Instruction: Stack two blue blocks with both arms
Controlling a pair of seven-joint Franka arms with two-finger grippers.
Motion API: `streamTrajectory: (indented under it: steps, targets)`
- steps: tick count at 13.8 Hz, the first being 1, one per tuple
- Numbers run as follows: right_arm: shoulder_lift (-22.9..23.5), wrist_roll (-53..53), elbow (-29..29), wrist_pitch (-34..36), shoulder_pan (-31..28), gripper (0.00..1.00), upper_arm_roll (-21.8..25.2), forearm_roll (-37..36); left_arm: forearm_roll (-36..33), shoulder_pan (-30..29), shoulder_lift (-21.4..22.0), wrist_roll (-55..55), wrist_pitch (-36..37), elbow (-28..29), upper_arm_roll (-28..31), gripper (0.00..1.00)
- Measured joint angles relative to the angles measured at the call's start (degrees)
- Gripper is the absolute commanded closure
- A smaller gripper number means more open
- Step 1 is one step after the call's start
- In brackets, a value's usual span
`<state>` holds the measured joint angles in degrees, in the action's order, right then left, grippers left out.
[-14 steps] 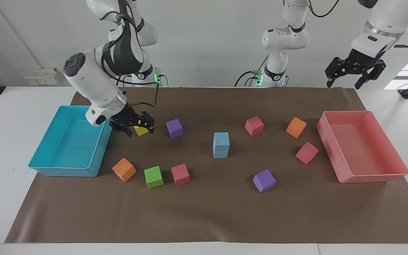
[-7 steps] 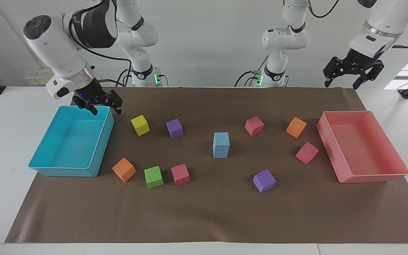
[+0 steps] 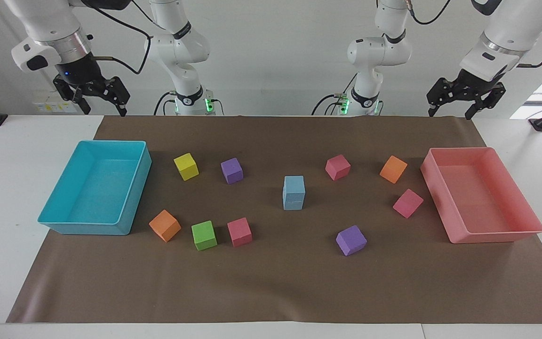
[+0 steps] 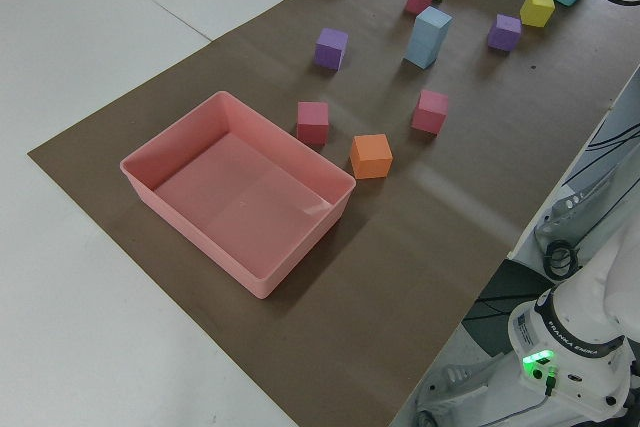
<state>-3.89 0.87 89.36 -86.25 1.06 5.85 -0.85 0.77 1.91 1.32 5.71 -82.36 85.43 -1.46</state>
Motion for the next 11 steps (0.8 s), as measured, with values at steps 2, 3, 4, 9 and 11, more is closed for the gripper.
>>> streamTrajectory:
  steps: [2,3,4,9,11]
  targets:
    - [-0.7,0.0,0.2,0.1,0.1,0.0,-0.1,0.0,0.0,0.0,0.0,0.0,0.1,0.0,0.0,0.0]
    - [-1.1,0.0,0.8,0.3,0.1,0.0,-0.2,0.0,0.0,0.0,0.0,-0.1,0.1,0.0,0.0,0.0]
    - [-1.5,0.0,1.5,0.4,0.1,0.0,-0.4,0.0,0.0,0.0,0.0,-0.1,0.1,0.0,0.0,0.0]
    - [-2.1,-0.1,2.8,-0.1,0.1,0.0,-0.6,-0.2,0.1,0.0,0.0,-0.2,0.4,0.0,-0.3,0.0]
    - [-2.1,-1.3,3.1,-0.4,0.1,0.0,-0.7,-0.2,0.2,0.0,0.0,-0.2,0.4,0.0,-0.3,0.0]
